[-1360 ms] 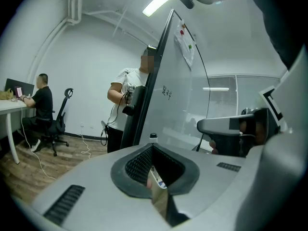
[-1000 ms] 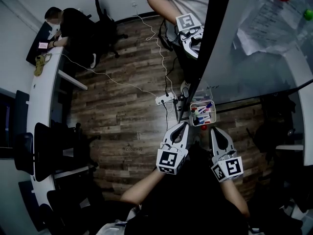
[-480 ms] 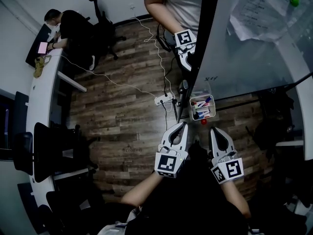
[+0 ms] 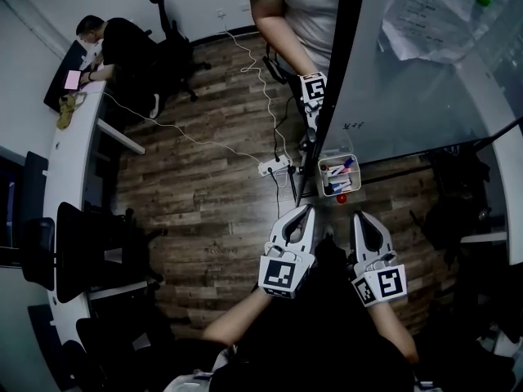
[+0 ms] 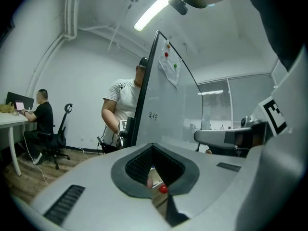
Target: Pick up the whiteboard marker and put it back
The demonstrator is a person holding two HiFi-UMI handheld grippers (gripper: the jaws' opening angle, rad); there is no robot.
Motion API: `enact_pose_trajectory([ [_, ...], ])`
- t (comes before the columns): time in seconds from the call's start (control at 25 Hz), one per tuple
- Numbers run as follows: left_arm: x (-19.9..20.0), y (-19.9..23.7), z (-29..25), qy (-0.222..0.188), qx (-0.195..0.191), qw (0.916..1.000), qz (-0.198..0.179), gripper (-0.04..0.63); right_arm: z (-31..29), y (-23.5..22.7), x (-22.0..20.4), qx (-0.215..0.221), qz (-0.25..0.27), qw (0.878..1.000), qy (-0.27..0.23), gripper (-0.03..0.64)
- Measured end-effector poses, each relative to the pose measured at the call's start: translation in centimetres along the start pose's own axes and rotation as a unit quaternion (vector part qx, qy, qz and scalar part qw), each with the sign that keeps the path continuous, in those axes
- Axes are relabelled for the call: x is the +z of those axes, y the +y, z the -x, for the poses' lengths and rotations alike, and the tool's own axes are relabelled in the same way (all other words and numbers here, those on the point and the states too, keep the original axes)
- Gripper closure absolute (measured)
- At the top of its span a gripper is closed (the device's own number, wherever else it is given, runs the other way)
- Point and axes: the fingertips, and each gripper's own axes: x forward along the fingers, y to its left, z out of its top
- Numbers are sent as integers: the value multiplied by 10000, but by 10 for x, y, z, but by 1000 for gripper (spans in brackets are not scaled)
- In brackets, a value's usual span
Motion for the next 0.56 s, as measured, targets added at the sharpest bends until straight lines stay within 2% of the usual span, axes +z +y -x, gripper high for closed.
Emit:
enact_pose_trajectory([
  [0.56,-4,3,15,34,1,10000,-40,588,4,5,-2,-92,69,9999,-51,604],
])
